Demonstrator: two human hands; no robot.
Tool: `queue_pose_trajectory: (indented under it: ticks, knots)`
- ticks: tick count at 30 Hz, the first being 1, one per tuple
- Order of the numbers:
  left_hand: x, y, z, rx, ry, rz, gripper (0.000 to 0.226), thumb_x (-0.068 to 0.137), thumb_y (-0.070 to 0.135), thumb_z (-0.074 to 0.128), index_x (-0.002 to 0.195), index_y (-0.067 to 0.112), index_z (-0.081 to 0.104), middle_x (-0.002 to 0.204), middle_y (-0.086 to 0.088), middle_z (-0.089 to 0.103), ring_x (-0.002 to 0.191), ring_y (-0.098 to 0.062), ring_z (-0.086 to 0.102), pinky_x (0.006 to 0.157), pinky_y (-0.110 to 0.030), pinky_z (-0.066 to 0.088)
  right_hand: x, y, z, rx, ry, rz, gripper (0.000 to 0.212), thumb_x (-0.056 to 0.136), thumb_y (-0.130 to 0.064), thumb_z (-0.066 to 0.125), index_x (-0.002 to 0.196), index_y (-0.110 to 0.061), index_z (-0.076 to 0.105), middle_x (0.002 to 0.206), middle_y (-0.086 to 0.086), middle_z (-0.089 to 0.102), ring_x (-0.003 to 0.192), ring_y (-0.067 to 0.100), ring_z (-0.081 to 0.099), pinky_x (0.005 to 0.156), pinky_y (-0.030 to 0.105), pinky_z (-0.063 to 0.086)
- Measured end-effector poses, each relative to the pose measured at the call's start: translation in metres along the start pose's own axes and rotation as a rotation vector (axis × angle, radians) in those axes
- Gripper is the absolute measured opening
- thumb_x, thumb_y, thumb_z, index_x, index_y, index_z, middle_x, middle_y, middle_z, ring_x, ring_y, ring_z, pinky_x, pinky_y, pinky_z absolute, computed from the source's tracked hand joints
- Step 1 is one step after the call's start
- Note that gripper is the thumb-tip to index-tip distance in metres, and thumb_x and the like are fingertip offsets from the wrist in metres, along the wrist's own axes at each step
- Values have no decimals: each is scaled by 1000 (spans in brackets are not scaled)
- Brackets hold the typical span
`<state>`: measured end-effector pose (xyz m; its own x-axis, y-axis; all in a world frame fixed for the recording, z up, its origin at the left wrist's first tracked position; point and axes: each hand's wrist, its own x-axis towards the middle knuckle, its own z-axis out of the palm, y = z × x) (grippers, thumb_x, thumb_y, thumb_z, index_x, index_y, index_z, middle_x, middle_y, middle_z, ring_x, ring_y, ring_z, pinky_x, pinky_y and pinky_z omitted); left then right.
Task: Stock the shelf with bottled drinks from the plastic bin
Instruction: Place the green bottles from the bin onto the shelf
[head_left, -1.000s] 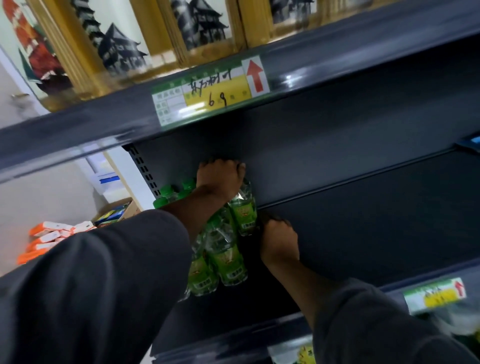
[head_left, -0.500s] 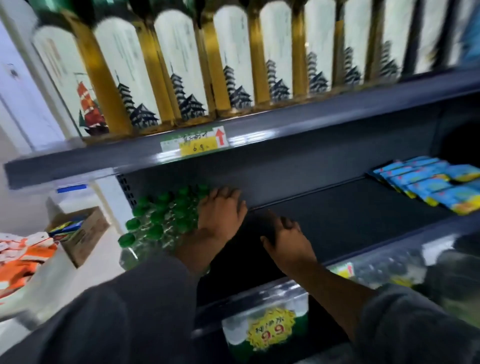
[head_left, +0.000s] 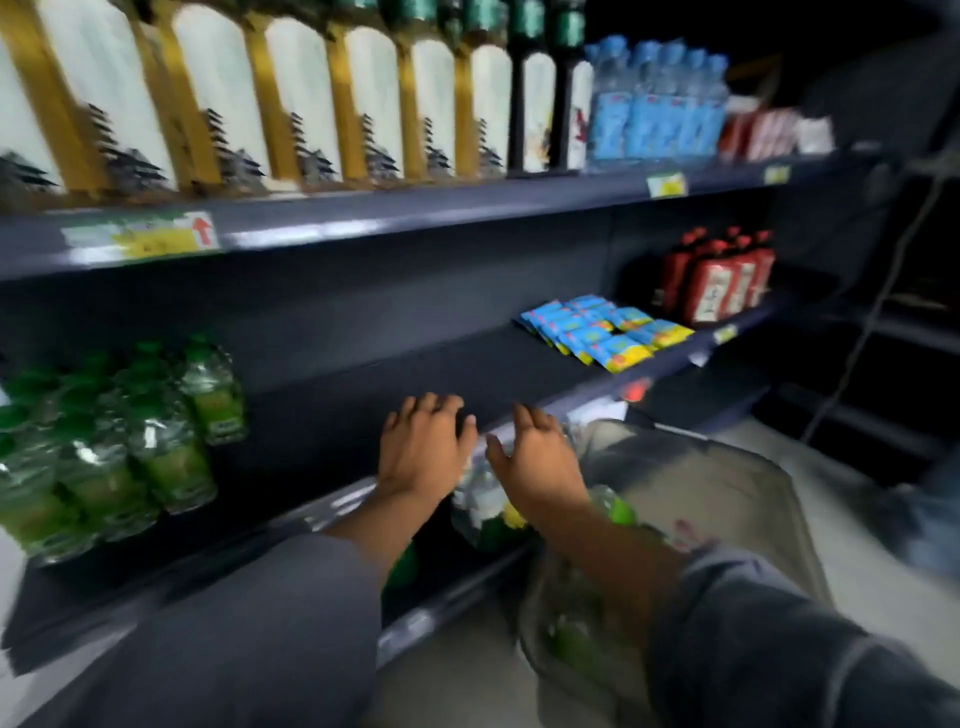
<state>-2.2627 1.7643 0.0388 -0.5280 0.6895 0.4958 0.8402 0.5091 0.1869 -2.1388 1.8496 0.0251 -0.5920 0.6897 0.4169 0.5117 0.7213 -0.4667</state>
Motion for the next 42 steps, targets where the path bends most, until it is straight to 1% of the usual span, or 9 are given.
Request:
queue_pose_trajectory:
  ticks: [4, 12, 20, 24, 28, 31, 35, 38, 42]
  knots:
    - [-24, 53, 29, -84, -67, 48, 34, 93, 43, 56, 117, 22, 67, 110, -9, 68, 107, -33, 59, 88, -42, 50, -33, 54, -31, -61, -58, 115, 58, 94, -37, 57, 145, -12, 46, 141, 16, 52, 129, 37, 45, 104, 43, 43]
    - [-54, 128, 80, -206, -237, 134, 30, 94, 43, 51, 116, 27, 64, 115, -2, 65, 106, -27, 61, 82, -37, 52, -84, 157, -66, -185, -158, 265, 48, 98, -32, 56, 145, -29, 49, 141, 11, 55, 125, 37, 50, 100, 43, 45]
    - [-86, 167, 140, -237, -417, 128, 27, 95, 39, 54, 114, 23, 65, 113, -4, 66, 97, -26, 66, 77, -35, 55, -116, 216, -21, -244, -260, 450, 46, 97, -30, 54, 142, -33, 47, 147, 13, 46, 132, 41, 46, 106, 48, 40]
    - [-101, 176, 181, -221, -723, 32, 39, 93, 42, 60, 126, 21, 59, 127, -10, 63, 116, -33, 60, 91, -41, 51, -133, 242, 2, -201, -515, 649, 55, 100, -32, 51, 150, -42, 30, 157, 20, 27, 140, 47, 33, 114, 53, 30]
    - [-126, 186, 234, -230, -937, -77, 67, 91, 43, 65, 147, 16, 40, 150, -17, 44, 139, -37, 41, 113, -44, 35, -165, 262, 27, -183, -660, 778, 69, 97, -23, 55, 155, -38, 19, 158, 25, 18, 142, 48, 28, 115, 53, 31]
    - [-132, 198, 260, -305, -926, -145, 79, 91, 35, 66, 156, 18, 24, 154, -21, 38, 143, -38, 33, 116, -44, 30, -184, 279, 42, -172, -698, 814, 66, 99, -27, 54, 156, -36, 22, 158, 24, 18, 141, 45, 30, 111, 50, 35]
    - [-117, 214, 276, -276, -744, -101, 81, 93, 39, 63, 159, 25, 17, 153, -20, 35, 139, -39, 37, 109, -48, 38, -182, 299, 58, -195, -664, 763, 65, 98, -26, 54, 155, -29, 23, 156, 30, 21, 136, 50, 38, 106, 53, 42]
    - [-98, 229, 291, -316, -667, -64, 75, 95, 36, 62, 157, 32, 21, 156, -17, 31, 141, -38, 35, 108, -50, 40, -176, 303, 59, -277, -712, 717, 57, 102, -24, 48, 155, -18, 28, 154, 28, 29, 138, 49, 35, 108, 55, 38]
    - [-78, 236, 309, -246, -657, 11, 54, 95, 30, 60, 146, 33, 43, 149, -13, 36, 135, -36, 39, 101, -49, 46, -175, 307, 50, -317, -740, 697, 66, 98, -20, 59, 154, -13, 25, 153, 27, 28, 140, 48, 31, 112, 54, 37]
